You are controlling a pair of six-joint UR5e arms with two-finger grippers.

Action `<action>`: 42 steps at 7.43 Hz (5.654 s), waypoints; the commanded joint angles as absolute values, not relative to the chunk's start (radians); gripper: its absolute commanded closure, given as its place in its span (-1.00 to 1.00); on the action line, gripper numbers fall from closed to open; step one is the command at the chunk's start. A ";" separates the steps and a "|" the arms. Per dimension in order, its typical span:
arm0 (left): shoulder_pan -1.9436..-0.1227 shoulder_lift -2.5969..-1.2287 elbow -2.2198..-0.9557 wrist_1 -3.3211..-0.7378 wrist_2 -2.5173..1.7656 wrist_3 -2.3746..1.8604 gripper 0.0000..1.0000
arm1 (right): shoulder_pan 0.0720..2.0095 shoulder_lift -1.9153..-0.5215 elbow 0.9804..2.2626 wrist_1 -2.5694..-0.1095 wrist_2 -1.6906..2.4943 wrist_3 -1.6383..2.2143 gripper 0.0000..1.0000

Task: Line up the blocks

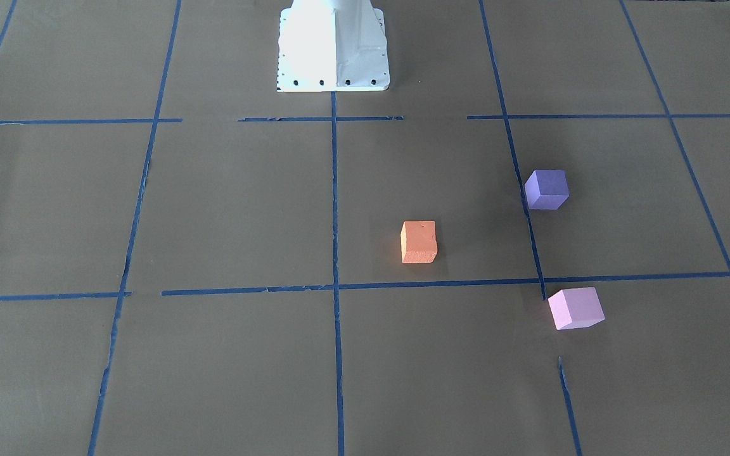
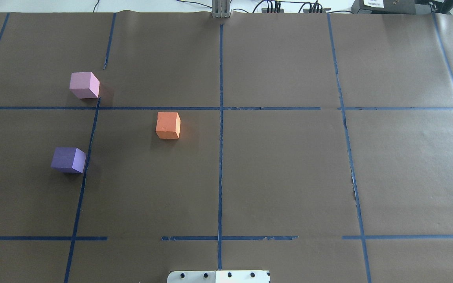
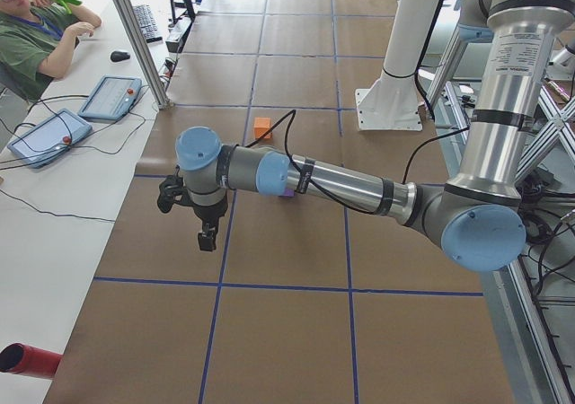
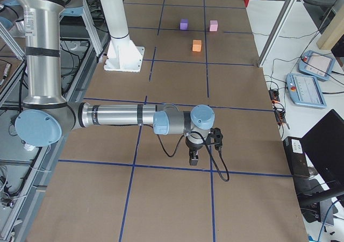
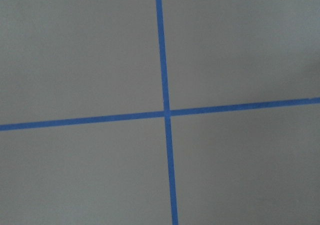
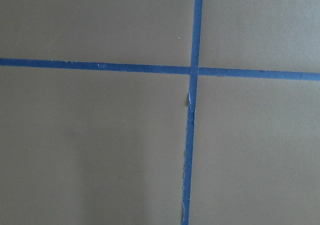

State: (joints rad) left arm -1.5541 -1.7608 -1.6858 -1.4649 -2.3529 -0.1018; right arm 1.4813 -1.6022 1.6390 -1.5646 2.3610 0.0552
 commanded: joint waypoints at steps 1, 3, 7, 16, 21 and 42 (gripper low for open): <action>-1.453 -1.839 -1.811 -1.421 -2.359 -0.184 -1.00 | 1.482 -1.601 1.640 -1.565 2.361 0.055 -1.00; -1.257 -1.979 -1.845 -1.384 -2.352 -0.201 -1.00 | 1.482 -1.601 1.638 -1.565 2.361 0.055 -1.00; -0.991 -2.137 -1.848 -1.399 -2.329 -0.645 -1.00 | 1.480 -1.603 1.640 -1.565 2.361 0.055 -1.00; -0.681 -2.260 -1.563 -1.580 -1.987 -1.058 -1.00 | 1.480 -1.601 1.640 -1.565 2.361 0.055 -1.00; -0.673 -2.306 -1.422 -1.684 -1.985 -1.100 -1.00 | 1.480 -1.601 1.640 -1.565 2.362 0.055 -1.00; -0.885 -1.899 -1.674 -1.759 -2.072 -0.753 1.00 | 1.482 -1.601 1.640 -1.565 2.362 0.055 -1.00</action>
